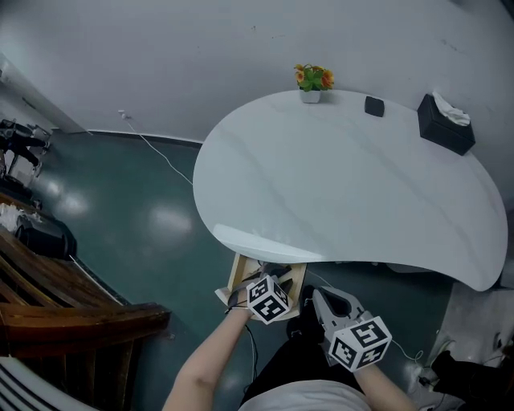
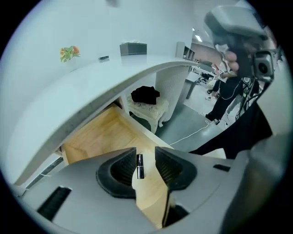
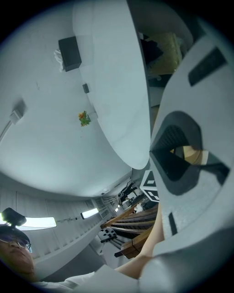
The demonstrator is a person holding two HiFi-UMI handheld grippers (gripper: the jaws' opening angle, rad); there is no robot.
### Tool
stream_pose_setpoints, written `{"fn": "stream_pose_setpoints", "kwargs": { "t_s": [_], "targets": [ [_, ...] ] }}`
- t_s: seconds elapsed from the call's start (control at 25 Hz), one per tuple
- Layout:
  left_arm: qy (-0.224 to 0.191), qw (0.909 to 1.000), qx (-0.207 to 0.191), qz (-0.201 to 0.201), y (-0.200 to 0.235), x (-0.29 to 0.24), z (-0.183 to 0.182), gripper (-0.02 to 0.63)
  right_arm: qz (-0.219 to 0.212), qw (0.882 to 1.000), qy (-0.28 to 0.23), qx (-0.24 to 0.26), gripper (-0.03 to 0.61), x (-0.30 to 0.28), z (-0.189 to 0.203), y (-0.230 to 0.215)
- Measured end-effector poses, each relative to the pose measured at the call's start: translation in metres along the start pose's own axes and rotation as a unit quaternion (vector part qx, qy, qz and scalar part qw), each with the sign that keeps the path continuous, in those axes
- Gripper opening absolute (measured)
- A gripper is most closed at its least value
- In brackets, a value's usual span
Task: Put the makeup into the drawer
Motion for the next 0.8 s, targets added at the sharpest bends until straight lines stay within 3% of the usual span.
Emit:
{"fn": "stream_pose_setpoints", "kwargs": {
  "t_s": [0.48, 0.8],
  "targets": [
    [-0.065, 0.9958, 0.051, -0.039, -0.009, 0.062, 0.002, 0.13, -0.006, 1.0, -0.018, 0.022, 0.002, 0.007, -0.005, 0.024],
    [-0.114, 0.9838, 0.11, -0.084, -0.008, 0.103, 0.012, 0.098, -0.023, 0.999, -0.027, 0.042, 0.002, 0.011, -0.009, 0.043]
  ]
}}
Point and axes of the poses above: the fingertips, and each gripper's own axes: x backward along the fingers, y to its left, z out of its underside, the point moved 2 cm from there along x, backward along the fingers, and after that the axes turned 7 degrees about x, right-handed, at the moved point
